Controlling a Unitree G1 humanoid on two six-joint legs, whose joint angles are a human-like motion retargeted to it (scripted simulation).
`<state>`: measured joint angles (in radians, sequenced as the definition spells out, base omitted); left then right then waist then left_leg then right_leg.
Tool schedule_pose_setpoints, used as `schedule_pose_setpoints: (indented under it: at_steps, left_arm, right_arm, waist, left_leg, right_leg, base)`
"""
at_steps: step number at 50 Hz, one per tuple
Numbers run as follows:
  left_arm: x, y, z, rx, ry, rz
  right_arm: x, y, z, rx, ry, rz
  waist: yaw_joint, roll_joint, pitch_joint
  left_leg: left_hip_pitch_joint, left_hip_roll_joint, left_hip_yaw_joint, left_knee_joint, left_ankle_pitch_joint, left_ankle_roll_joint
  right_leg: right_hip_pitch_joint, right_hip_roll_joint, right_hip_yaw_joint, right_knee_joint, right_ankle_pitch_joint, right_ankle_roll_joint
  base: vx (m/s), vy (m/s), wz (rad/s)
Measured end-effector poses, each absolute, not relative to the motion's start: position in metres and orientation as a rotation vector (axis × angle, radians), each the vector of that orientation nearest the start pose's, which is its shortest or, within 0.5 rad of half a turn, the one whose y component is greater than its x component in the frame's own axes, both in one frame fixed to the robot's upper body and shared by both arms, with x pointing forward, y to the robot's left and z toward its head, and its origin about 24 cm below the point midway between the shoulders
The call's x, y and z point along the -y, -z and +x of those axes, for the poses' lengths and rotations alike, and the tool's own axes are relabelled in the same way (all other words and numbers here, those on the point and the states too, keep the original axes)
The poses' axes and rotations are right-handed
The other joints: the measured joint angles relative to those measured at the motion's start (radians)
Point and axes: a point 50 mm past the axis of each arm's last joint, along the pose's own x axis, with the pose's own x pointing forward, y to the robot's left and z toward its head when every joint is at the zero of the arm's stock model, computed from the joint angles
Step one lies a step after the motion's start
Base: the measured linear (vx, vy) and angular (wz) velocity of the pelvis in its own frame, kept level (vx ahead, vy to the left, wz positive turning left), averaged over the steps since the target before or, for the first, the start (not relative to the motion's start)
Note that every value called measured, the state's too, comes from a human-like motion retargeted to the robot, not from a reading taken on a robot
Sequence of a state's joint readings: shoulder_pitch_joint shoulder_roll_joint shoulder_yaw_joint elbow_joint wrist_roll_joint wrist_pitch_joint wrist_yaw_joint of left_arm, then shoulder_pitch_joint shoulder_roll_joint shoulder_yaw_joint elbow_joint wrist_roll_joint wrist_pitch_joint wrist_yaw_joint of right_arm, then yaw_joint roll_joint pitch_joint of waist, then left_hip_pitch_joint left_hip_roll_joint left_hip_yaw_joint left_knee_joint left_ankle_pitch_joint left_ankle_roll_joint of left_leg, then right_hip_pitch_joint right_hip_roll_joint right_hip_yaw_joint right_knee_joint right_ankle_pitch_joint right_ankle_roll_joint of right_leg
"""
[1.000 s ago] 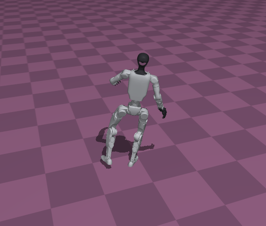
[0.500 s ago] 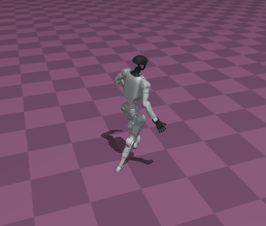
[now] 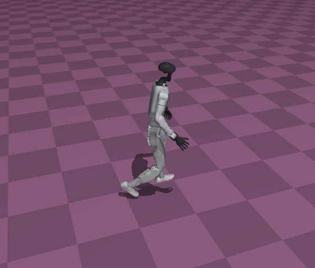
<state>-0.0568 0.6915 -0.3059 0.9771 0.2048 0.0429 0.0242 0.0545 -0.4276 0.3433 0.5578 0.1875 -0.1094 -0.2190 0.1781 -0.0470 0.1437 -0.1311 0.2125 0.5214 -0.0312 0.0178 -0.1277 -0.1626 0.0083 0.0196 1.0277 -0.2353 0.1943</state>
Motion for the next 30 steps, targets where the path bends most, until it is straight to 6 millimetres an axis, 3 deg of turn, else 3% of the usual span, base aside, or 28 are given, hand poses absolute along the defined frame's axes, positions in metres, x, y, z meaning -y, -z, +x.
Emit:
schedule_pose_setpoints:
  at_steps: [5, 7, 9, 10, 12, 15, 16, 17, 20, 22, 25, 30]
  left_arm:
    - [-0.342, 0.071, 0.173, -0.861, -0.089, 0.939]
    - [-0.337, 0.062, 0.189, -0.765, -0.204, 0.847]
    - [-0.331, 0.059, 0.197, -0.714, -0.244, 0.802]
    - [-0.328, 0.057, 0.202, -0.692, -0.256, 0.788]
    - [-0.320, 0.052, 0.219, -0.656, -0.263, 0.763]
    - [-0.316, 0.048, 0.231, -0.657, -0.240, 0.748]
    - [-0.314, 0.045, 0.236, -0.651, -0.240, 0.726]
    - [-0.312, 0.043, 0.241, -0.644, -0.234, 0.713]
    - [-0.302, 0.039, 0.250, -0.608, -0.193, 0.709]
    - [-0.294, 0.037, 0.255, -0.571, -0.171, 0.706]
    - [-0.284, 0.032, 0.262, -0.524, -0.100, 0.741]
    - [-0.278, 0.028, 0.257, -0.499, 0.040, 0.812]
  right_arm:
    - [0.228, 0.064, 0.187, -0.453, 0.062, -0.435]
    - [0.233, 0.063, 0.192, -0.453, 0.122, -0.460]
    - [0.241, 0.073, 0.180, -0.510, 0.195, -0.458]
    - [0.245, 0.078, 0.175, -0.541, 0.231, -0.455]
    - [0.250, 0.090, 0.168, -0.619, 0.312, -0.425]
    - [0.258, 0.113, 0.139, -0.782, 0.416, -0.368]
    - [0.261, 0.120, 0.130, -0.840, 0.432, -0.359]
    - [0.263, 0.126, 0.120, -0.895, 0.446, -0.352]
    - [0.275, 0.136, 0.099, -1.023, 0.464, -0.369]
    - [0.283, 0.139, 0.089, -1.077, 0.503, -0.379]
    - [0.291, 0.139, 0.081, -1.098, 0.624, -0.301]
    - [0.302, 0.131, 0.088, -1.010, 0.715, -0.048]
  waist:
    - [-0.165, 0.066, 0.008]
    - [-0.216, 0.049, 0.017]
    - [-0.247, 0.035, 0.004]
    - [-0.255, 0.027, -0.003]
    - [-0.242, 0.021, -0.024]
    - [-0.249, -0.006, -0.032]
    - [-0.244, -0.019, -0.026]
    - [-0.245, -0.028, -0.021]
    - [-0.280, -0.025, -0.010]
    - [-0.298, -0.032, -0.013]
    - [-0.319, -0.051, -0.023]
    - [-0.313, -0.058, -0.017]
  left_leg:
    - [0.045, 0.084, 0.064, 0.114, -0.096, -0.036]
    - [0.081, 0.050, 0.119, 0.104, -0.112, 0.012]
    - [0.106, 0.046, 0.171, 0.174, -0.163, 0.020]
    - [0.119, 0.041, 0.200, 0.195, -0.178, 0.020]
    - [0.153, 0.008, 0.267, 0.156, -0.146, 0.013]
    - [0.187, 0.040, 0.311, 0.323, -0.162, 0.057]
    - [0.185, 0.066, 0.285, 0.409, -0.164, 0.068]
    - [0.174, 0.090, 0.243, 0.491, -0.162, 0.073]
    - [0.093, 0.134, 0.015, 0.642, -0.146, 0.027]
    - [0.071, 0.143, -0.056, 0.596, -0.158, 0.011]
    - [0.070, 0.166, -0.037, 0.427, -0.147, 0.002]
    - [0.043, 0.186, 0.103, 0.222, 0.013, -0.100]
  right_leg:
    - [-0.084, -0.128, -0.322, -0.184, -0.094, -0.072]
    - [-0.115, -0.219, -0.469, -0.312, -0.116, -0.079]
    - [-0.099, -0.294, -0.667, -0.447, -0.111, -0.076]
    - [-0.087, -0.313, -0.764, -0.527, -0.103, -0.083]
    - [-0.037, -0.235, -0.850, -0.815, -0.034, -0.125]
    - [0.029, -0.228, -0.799, -0.881, -0.054, -0.169]
    - [0.016, -0.264, -0.765, -0.776, -0.091, -0.149]
    - [0.022, -0.278, -0.735, -0.726, -0.114, -0.140]
    - [0.130, -0.206, -0.676, -0.841, -0.111, -0.150]
    - [0.157, -0.180, -0.630, -0.839, -0.125, -0.128]
    - [0.185, -0.139, -0.556, -0.827, -0.145, -0.090]
    - [0.268, -0.029, -0.411, -0.844, -0.177, -0.104]
  base:
    - [0.36, 0.03, -0.74]
    - [0.39, -0.04, -1.04]
    - [0.44, -0.08, -1.10]
    - [0.33, -0.13, -1.50]
    - [0.27, -0.17, -1.64]
    - [0.41, -0.20, -1.31]
    - [0.46, -0.20, -1.32]
    - [0.45, -0.20, -1.27]
    - [0.40, -0.20, -1.20]
    - [0.38, -0.19, -1.32]
    - [0.35, -0.20, -1.37]
    - [0.34, -0.17, -1.58]
